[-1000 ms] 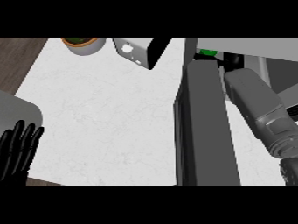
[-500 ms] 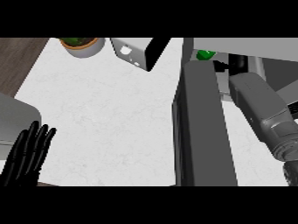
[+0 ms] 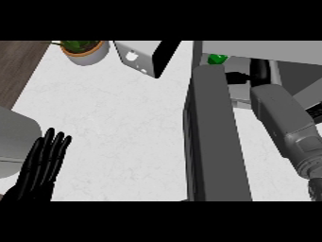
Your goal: Pick up the milk, place it into the microwave and close the microwave
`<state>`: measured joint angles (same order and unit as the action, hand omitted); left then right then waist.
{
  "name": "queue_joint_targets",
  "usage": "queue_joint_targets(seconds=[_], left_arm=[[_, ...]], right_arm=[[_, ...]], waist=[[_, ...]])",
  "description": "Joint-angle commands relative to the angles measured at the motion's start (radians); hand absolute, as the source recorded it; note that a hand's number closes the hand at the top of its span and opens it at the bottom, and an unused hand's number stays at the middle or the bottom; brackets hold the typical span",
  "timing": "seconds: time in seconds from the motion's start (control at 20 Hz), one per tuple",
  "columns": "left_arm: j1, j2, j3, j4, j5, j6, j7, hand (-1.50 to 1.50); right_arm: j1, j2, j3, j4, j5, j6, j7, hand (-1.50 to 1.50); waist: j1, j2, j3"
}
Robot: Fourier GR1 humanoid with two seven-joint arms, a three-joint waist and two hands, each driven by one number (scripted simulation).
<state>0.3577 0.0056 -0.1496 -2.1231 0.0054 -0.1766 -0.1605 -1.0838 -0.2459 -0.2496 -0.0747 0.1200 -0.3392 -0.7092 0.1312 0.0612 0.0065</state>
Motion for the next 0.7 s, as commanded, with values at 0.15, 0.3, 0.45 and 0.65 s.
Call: queue_joint_targets(seconds=[0.15,0.3,0.45,0.65], left_arm=[[-0.051,-0.005,-0.012,0.057,-0.016,0.024,0.006,-1.5],[-0.035,-0.005,-0.035,0.055,-0.02,0.009,0.023,-1.5],[-0.016,-0.005,-0.059,0.064,-0.023,-0.004,0.011,-1.5],[-0.125,-0.005,-0.052,0.153,-0.023,0.0,0.039,-1.5]], right_arm=[[0.057,0.011,-0.018,-0.003,-0.016,0.066,-0.052,-1.5],[0.088,0.022,-0.023,-0.011,-0.021,0.096,-0.091,-1.5],[0.109,0.037,-0.037,-0.011,-0.037,0.154,-0.107,-1.5],[0.177,0.056,-0.046,-0.018,-0.049,0.24,-0.172,-1.5]], waist=[[-0.034,-0.011,-0.002],[-0.044,-0.02,-0.002],[-0.044,-0.024,-0.002],[-0.082,-0.031,-0.003]])
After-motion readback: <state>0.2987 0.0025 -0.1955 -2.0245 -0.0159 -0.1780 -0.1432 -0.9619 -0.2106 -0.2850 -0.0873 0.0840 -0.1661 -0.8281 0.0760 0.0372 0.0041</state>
